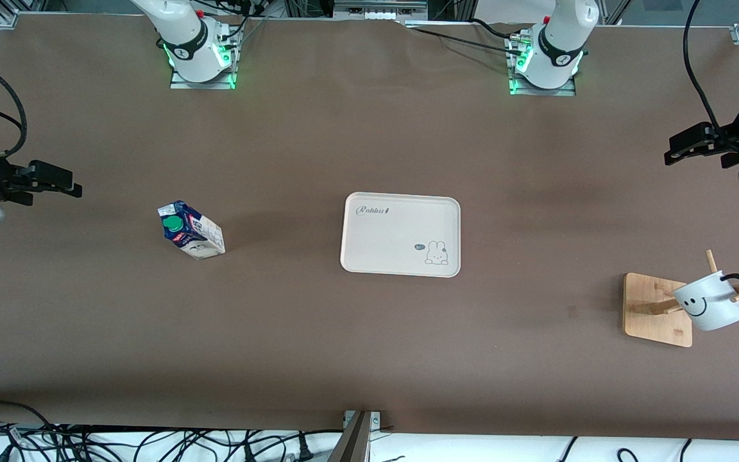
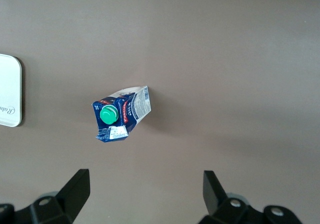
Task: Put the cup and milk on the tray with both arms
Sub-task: 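Move the right gripper toward the milk carton while the left gripper approaches the mug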
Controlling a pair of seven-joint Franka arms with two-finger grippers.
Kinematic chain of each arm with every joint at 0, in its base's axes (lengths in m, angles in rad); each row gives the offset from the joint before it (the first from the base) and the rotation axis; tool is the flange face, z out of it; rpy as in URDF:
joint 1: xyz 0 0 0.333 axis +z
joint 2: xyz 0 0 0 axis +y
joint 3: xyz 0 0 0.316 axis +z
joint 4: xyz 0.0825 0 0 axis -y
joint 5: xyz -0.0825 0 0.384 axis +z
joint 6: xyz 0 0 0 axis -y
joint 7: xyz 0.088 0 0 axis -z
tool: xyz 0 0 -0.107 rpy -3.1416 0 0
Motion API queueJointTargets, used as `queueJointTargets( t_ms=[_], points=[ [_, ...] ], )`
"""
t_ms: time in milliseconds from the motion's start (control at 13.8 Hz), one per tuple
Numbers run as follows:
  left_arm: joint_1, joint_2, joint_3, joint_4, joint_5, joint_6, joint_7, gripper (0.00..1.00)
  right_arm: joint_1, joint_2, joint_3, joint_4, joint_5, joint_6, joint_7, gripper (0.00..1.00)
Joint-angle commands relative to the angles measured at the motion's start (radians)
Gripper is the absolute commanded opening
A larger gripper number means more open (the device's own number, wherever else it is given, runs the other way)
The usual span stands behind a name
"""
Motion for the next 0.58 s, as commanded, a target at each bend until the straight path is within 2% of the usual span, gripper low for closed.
queueJointTargets(
  t_ms=[0, 506],
  points=[
    [-0.003, -0.008, 0.0, 0.012, 0.032, -0.018, -0.005, 1.0, -0.018, 0.006, 0.004, 0.008, 0.025, -0.003, -0.02, 1.0],
    [0.008, 0.037, 0.006, 0.034, 0.031, -0.006, -0.005, 1.0, -0.015, 0.006, 0.006, 0.009, 0.025, -0.003, -0.02, 1.0]
  ],
)
